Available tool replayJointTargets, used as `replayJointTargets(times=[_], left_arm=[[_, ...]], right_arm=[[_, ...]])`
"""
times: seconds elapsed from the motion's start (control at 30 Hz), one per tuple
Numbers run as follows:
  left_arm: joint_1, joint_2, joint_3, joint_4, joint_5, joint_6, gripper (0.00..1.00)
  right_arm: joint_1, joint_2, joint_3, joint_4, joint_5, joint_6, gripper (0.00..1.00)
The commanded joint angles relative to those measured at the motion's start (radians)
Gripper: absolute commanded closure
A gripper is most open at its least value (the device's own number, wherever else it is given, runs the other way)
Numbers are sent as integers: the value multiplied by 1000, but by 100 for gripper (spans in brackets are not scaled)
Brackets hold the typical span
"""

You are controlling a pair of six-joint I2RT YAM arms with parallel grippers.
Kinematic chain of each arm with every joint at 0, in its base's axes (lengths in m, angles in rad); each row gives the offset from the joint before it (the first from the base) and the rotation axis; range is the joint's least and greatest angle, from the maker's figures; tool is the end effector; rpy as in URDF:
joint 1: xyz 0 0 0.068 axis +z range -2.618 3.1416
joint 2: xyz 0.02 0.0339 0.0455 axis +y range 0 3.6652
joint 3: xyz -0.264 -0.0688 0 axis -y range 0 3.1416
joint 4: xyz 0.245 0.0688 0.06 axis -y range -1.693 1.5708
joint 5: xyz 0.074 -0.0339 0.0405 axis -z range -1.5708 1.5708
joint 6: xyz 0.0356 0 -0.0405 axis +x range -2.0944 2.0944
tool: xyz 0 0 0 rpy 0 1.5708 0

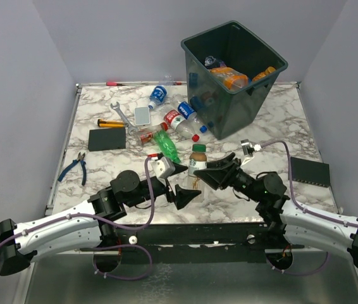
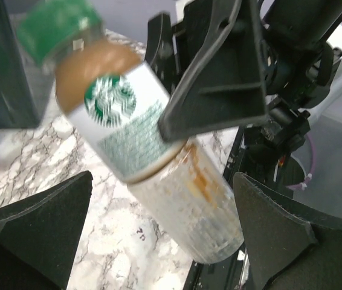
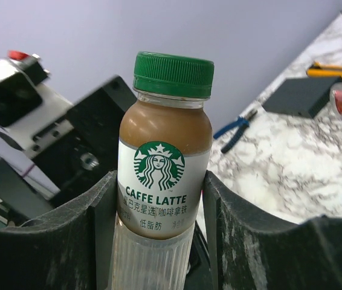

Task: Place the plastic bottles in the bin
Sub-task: Pick up the plastic bottle at the center of the board, then place the plastic bottle in the trash bin.

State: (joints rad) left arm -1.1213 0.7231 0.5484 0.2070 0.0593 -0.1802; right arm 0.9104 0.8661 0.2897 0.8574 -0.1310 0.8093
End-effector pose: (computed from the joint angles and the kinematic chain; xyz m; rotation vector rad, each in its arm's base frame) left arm 0.0777 -0.1660 0.3082 0.7881 1.4387 -1.0646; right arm 0.1142 0.1546 0.2617 -0.2005 1.4483 1.5297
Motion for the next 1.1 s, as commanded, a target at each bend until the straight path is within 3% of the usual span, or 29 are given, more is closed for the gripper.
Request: replayJointTargets(times=[0.0,0.27,0.43,0.63,0.67,0.73,0.83,0.93,0.97,1.07], left_arm=[[-3,8,38,-43,40,-13,1],[10,70,54,-26,146,-50,3],[16,130,58,18,260,-75,20],[18,160,55,40,272,-83,52],[18,155,52,39,260,-81,55],[18,139,46,35,229,-71,62],[18,97,28,34,163,-46,68],[18,52,5,30,97,0,74],[18,37,-4,29,79,21,76],[17,-5,-38,41,33,79,81]], right_arm=[[16,-9,21,138,61,-42,73],[35,-15,31,152,63,-118,73],[56,18,36,179,52,-131,73],[73,17,52,141,45,-153,70],[73,11,56,123,45,-155,66],[73,-18,74,50,44,-164,49],[73,-67,151,-184,58,-183,27],[73,-122,236,-429,90,-216,13],[73,-136,270,-510,100,-232,3],[73,-157,380,-738,125,-287,0]])
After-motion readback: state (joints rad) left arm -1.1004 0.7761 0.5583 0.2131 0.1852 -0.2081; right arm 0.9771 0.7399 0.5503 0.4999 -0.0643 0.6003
